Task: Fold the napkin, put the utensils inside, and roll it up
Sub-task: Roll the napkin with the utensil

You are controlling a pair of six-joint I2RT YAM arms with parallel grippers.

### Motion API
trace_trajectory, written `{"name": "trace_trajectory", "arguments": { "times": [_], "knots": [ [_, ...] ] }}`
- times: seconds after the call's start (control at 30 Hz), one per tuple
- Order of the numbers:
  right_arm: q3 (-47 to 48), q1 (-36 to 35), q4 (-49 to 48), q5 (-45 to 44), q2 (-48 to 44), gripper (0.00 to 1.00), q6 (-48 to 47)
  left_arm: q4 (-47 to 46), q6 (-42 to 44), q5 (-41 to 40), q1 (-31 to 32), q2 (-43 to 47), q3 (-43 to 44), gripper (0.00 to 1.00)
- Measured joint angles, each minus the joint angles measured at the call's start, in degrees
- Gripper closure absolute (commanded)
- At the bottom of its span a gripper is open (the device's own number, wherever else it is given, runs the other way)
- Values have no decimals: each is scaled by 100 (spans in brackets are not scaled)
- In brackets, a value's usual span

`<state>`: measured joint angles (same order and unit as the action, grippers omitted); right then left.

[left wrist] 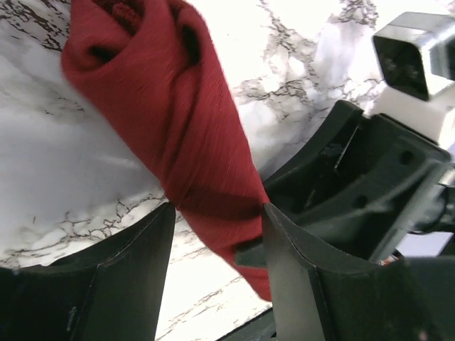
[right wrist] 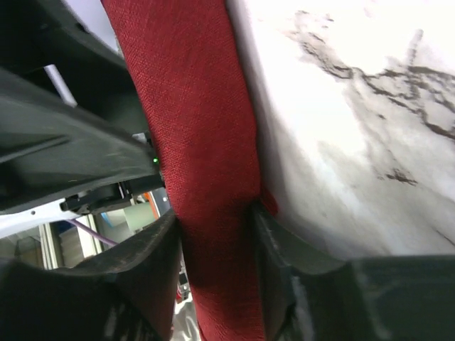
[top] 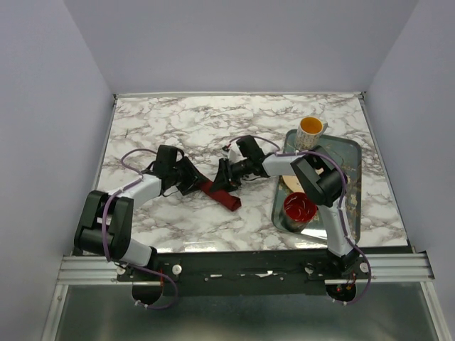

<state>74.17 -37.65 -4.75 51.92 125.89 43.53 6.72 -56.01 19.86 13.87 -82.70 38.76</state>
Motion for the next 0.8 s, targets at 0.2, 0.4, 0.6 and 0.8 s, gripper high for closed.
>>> {"name": "trace_trajectory", "arguments": {
  "times": [0.2,0.4,0.6,0.8],
  "knots": [
    [94,0,260,-52,-87,39,-315,-116,0,2,74,-334,39,42],
    [505,-17,1580,-1056,-452,37,-1364,-197,0,11,90,-391,39,44],
    [800,-190,2702,-2483,-870,32,-2271,-245,0,11,90,-448,42,44],
    [876,-837,3167,-3891,-1276,32,-2918,-243,2,17,90,-577,109,44]
  ]
}}
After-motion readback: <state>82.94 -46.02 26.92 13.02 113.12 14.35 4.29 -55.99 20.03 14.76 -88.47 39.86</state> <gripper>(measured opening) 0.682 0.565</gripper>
